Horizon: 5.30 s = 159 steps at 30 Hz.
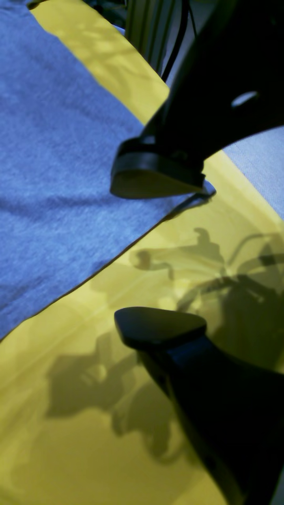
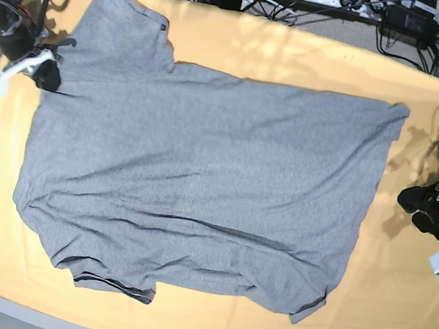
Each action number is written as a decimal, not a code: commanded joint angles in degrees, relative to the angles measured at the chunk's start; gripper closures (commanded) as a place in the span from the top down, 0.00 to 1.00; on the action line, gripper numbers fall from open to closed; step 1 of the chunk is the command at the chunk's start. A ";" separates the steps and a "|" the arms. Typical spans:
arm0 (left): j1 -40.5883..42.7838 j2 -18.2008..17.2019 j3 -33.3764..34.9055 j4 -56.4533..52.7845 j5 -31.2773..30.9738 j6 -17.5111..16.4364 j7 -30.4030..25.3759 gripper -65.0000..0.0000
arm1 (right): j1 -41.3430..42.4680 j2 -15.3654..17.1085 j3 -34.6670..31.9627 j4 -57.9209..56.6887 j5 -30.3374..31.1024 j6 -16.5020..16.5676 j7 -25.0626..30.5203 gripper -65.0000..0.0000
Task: Layout the t-shirt on the table in an organized manner, then fold the t-shirt properly
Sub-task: 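Drag the shirt side with the right gripper toward the collar corner, then grasp the shirt edge opposite the right gripper with the left gripper, then hold the shirt with both grippers and pull it taut between them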
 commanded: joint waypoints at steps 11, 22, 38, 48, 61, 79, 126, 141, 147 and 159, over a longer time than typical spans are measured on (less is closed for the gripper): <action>-1.42 -1.57 -0.76 0.57 -1.27 0.09 -0.59 0.67 | -4.50 0.83 1.07 8.26 -15.52 -10.88 1.84 0.00; -1.42 -1.57 -0.76 0.57 -1.31 1.01 0.07 0.67 | -4.46 0.83 1.05 9.49 -11.47 -9.81 -2.08 0.16; 6.45 -1.31 -3.15 0.55 -2.82 1.38 0.87 0.67 | -4.76 1.18 13.14 19.37 -7.96 -8.61 -0.79 0.58; 21.07 3.23 -17.09 0.57 -5.89 1.38 3.51 0.67 | -10.36 1.11 14.16 19.37 -0.28 -3.61 -1.84 0.58; 32.26 11.85 -17.18 0.72 -5.89 1.55 3.51 0.67 | -10.32 1.07 14.16 19.37 3.15 -2.34 -3.13 0.58; 32.20 14.86 -16.74 11.61 -5.89 0.28 3.51 0.00 | -10.19 1.01 14.05 19.37 3.58 -2.19 -3.13 0.58; 30.62 4.79 -16.83 11.65 -5.89 -0.17 3.51 0.00 | -10.08 3.04 11.52 3.93 19.69 5.54 -12.66 0.00; 32.65 4.76 -16.83 24.85 -5.89 1.44 3.51 0.00 | -13.94 2.91 11.98 8.35 20.35 5.54 -12.76 0.00; 29.62 4.83 -18.73 25.88 -5.89 -0.57 3.51 0.00 | -11.13 2.91 10.99 8.35 20.70 5.54 -11.72 0.00; 27.61 6.01 -18.75 25.75 8.24 -0.76 -14.58 0.00 | -1.11 3.08 0.87 8.20 5.40 5.54 -3.76 0.00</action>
